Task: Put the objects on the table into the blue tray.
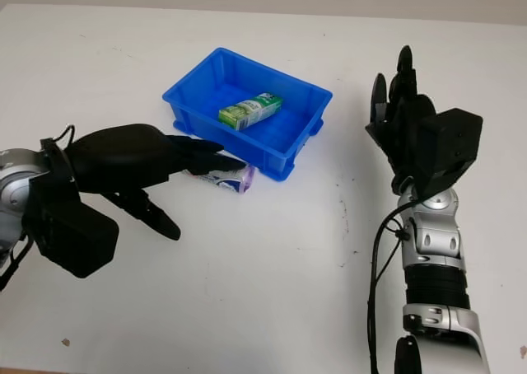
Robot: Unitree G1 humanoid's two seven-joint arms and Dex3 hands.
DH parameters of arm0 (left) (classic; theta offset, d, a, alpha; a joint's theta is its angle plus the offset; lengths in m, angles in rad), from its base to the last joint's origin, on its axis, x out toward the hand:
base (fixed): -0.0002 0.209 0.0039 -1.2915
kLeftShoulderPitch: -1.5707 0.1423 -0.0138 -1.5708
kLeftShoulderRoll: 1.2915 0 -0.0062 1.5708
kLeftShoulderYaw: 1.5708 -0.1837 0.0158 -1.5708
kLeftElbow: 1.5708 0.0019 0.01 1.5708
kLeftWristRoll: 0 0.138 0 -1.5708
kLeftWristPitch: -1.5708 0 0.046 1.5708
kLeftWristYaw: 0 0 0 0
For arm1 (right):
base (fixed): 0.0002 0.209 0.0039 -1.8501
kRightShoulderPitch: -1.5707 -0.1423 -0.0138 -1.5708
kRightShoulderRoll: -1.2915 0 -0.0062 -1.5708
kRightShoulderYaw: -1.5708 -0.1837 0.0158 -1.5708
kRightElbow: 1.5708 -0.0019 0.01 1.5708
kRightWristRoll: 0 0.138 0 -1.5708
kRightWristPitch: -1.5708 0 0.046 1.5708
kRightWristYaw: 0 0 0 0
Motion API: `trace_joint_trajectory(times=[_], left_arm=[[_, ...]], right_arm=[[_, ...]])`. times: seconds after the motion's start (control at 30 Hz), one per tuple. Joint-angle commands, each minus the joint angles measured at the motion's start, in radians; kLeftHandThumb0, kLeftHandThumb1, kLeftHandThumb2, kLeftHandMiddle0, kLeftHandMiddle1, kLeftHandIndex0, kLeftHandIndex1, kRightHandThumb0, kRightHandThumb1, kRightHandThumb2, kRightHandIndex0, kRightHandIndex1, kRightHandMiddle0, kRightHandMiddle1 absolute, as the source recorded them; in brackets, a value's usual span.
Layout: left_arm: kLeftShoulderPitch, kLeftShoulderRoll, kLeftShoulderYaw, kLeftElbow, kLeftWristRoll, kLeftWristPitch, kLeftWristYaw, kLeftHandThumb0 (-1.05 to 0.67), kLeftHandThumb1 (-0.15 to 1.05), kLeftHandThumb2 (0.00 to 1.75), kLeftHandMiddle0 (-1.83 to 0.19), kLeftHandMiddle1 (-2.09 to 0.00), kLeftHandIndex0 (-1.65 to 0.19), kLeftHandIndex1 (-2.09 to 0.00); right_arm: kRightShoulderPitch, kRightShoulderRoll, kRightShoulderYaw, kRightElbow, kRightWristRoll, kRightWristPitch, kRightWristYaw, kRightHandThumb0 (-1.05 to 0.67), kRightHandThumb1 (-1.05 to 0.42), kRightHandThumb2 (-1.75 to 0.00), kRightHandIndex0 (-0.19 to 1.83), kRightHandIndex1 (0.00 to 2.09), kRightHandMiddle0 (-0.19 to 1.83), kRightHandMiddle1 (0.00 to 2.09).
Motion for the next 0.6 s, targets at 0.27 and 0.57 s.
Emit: trace_joint_trajectory(times=[0.27, 0.57], left_arm=[[-0.057, -0.086, -0.044, 0.108, 0.117, 0.000, 0.146, -0.45, 0.92, 0.07, -0.33, -0.11, -0.27, -0.23], [-0.159, -0.156, -0.114, 0.310, 0.211, -0.073, 0.295, -0.50, 0.98, 0.05, -0.01, -2.08, 0.01, -1.59]], right_arm=[[0.010, -0.004, -0.004, -0.019, 0.007, -0.014, 0.010, -0.70, -1.05, -0.71, -0.19, 0.00, -0.19, 0.00], [0.016, 0.001, -0.003, -0.038, 0.010, -0.015, 0.012, -0.70, -1.05, -0.72, -0.19, 0.00, -0.19, 0.00]])
